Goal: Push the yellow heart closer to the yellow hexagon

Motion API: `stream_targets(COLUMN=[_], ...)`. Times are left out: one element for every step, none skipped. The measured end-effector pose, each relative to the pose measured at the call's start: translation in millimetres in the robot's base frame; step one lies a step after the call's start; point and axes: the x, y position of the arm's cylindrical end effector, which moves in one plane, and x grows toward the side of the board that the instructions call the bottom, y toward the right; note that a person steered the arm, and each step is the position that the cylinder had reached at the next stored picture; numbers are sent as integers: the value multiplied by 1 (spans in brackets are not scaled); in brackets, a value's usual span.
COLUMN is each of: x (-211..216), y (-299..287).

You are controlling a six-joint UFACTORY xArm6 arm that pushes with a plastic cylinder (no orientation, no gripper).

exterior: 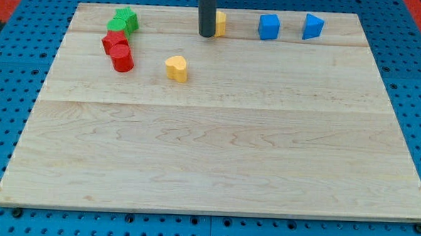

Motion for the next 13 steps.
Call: stream_targets(x=[75,141,129,84,51,80,82,48,32,38,38,38,38], y=[13,-1,-59,-75,-70,-55,-24,-25,-33,-43,-67,-89,-107])
